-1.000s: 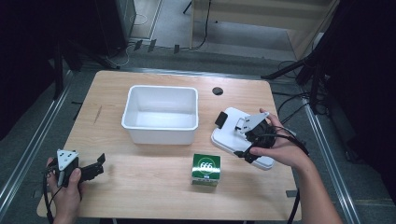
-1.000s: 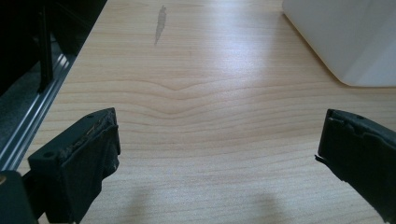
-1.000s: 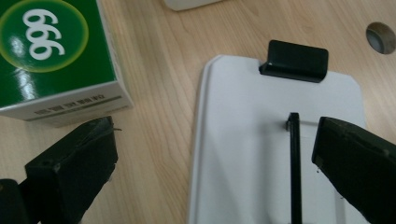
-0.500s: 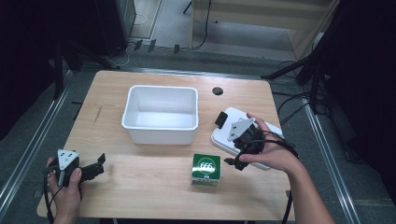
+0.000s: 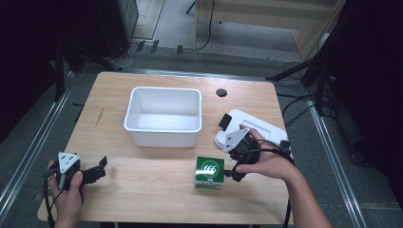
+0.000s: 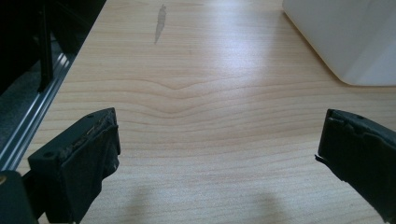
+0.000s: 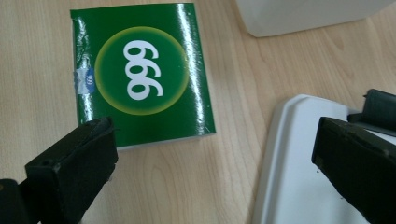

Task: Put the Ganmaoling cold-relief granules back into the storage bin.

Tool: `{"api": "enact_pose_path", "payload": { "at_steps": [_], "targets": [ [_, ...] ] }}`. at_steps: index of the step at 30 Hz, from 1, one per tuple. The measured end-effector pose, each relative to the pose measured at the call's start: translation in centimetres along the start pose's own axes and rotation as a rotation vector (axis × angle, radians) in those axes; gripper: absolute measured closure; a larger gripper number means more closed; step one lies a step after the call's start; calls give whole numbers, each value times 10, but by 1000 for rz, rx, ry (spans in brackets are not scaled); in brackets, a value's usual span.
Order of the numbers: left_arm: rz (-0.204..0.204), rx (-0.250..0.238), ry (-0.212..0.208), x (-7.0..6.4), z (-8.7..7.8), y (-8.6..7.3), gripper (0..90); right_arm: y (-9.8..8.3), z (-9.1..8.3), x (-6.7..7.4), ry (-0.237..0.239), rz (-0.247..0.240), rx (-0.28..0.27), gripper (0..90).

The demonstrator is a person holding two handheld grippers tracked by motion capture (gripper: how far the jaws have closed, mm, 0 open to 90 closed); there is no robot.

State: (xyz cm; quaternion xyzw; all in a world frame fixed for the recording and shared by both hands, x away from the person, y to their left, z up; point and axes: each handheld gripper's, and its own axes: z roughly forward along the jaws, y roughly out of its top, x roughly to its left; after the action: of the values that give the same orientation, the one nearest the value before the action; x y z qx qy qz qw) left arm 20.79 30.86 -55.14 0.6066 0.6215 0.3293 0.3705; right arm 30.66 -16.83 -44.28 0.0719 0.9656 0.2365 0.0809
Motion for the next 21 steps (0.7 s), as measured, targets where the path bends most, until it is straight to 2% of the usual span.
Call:
{"api": "enact_pose_path", "payload": {
  "at_steps": [5, 21],
  "targets": [
    [0, -1, -1, 0, 0, 0, 0, 1, 5, 3, 30, -1, 0, 1],
    [0, -1, -1, 0, 0, 0, 0, 4, 17, 16, 70, -24, -2, 2]
  ]
}}
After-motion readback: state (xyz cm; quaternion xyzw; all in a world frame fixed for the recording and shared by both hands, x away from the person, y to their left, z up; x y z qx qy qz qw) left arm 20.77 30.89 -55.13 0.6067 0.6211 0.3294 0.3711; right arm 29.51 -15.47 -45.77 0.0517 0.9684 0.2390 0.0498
